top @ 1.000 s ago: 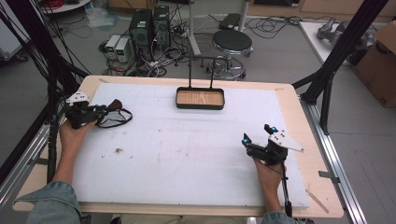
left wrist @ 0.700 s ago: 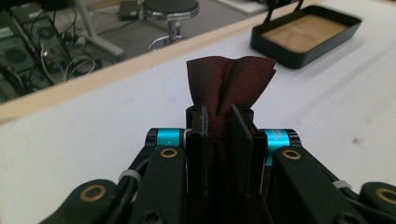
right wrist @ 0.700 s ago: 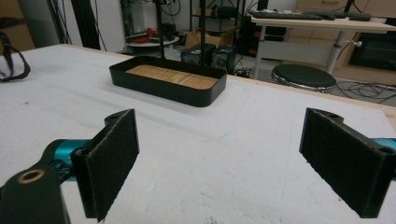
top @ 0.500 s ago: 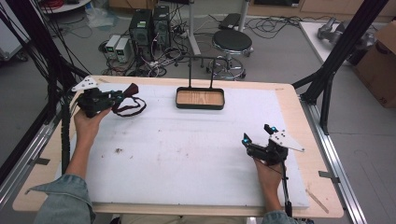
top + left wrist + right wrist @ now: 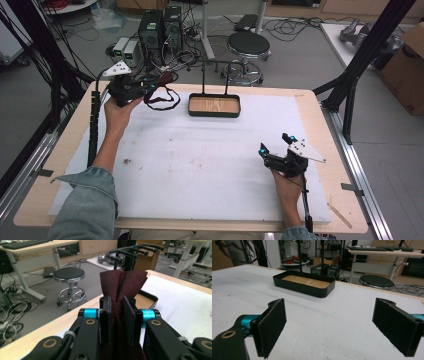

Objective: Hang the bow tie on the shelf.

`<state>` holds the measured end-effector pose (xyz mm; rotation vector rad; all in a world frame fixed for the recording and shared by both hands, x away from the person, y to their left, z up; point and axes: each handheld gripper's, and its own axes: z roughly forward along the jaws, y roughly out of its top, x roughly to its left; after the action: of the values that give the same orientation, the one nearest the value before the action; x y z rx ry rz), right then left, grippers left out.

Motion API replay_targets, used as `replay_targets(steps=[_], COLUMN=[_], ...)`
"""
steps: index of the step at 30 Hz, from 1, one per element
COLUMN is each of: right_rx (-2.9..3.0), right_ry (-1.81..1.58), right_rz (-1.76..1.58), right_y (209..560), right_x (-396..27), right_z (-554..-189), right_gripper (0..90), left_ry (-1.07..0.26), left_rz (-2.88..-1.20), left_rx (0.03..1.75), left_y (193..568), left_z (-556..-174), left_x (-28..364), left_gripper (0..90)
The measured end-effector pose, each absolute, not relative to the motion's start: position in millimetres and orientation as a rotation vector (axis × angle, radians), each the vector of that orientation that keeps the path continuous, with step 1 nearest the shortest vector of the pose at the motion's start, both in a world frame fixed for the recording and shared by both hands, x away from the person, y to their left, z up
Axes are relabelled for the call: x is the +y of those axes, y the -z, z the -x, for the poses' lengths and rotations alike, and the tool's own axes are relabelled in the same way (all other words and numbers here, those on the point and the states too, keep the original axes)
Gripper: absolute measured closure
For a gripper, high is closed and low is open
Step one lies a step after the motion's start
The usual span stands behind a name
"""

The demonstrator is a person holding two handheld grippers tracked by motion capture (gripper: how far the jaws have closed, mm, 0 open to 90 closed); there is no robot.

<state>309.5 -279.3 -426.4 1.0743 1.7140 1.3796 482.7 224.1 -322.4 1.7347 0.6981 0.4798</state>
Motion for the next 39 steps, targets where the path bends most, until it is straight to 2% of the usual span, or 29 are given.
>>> replay_targets(steps=[24,31,39], right_rx=[1.717,1.721,1.725], right_ry=[-1.385,-1.393,-1.396], right_rz=[-1.074,-1.074,-1.067], right_y=[426.5,426.6,426.8], right_x=[-279.4,-279.5,-280.4], right_z=[-309.7,-309.7,-310.4], right_gripper=[11.0,11.0,11.0], left_ry=[-0.408,-0.375,-0.401], left_rz=[-1.62,-1.575,-1.55], left_rx=[0.654,0.671,0.744], left_y=[307.5,304.8,306.1], left_z=[-514.9,-526.5,-538.1], left_x=[180.0,170.5,171.4], left_gripper=[76.3,76.3,76.3])
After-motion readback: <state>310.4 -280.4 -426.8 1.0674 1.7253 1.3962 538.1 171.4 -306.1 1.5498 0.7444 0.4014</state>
